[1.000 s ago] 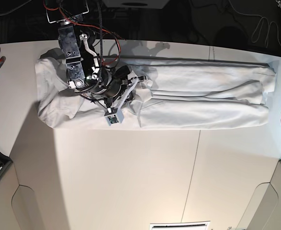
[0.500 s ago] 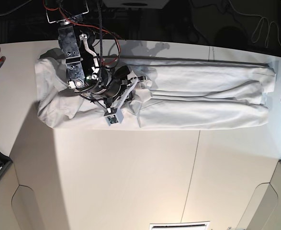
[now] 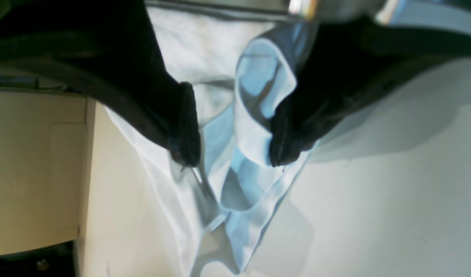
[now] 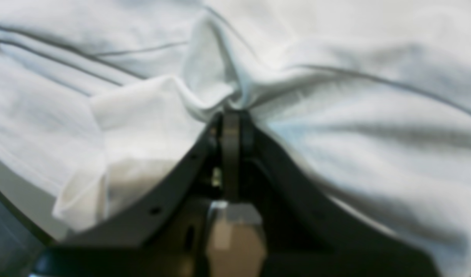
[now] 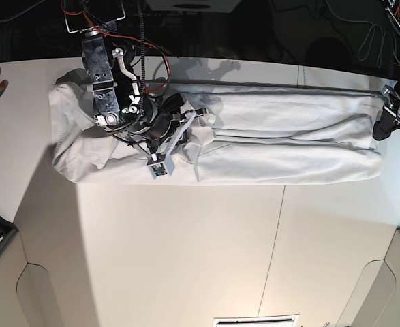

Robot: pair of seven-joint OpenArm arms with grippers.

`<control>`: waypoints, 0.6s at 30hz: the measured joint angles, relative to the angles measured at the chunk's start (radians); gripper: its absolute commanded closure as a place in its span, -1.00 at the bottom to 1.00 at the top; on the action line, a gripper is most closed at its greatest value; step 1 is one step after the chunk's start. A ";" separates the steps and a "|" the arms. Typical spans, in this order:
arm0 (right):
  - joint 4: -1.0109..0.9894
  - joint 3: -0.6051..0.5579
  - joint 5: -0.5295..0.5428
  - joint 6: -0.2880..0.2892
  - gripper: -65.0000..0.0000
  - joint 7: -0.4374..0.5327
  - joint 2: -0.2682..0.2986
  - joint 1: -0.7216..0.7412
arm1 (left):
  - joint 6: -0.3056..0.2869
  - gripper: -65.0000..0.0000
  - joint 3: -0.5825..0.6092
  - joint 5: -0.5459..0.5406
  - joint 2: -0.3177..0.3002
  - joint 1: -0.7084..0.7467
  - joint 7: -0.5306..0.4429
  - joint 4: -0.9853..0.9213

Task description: Layout the t-shirt on the table in an organized manner, then fold the t-shirt properly

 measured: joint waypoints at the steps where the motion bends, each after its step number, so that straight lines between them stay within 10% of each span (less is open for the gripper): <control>1: 0.000 0.000 0.000 0.000 1.00 0.000 0.000 0.000 | 0.000 -0.02 0.000 0.000 0.000 0.000 0.000 0.000; 18: 0.000 0.000 0.000 0.007 1.00 0.000 0.000 0.001 | 0.000 -0.02 0.110 0.156 0.001 -0.074 -0.126 0.000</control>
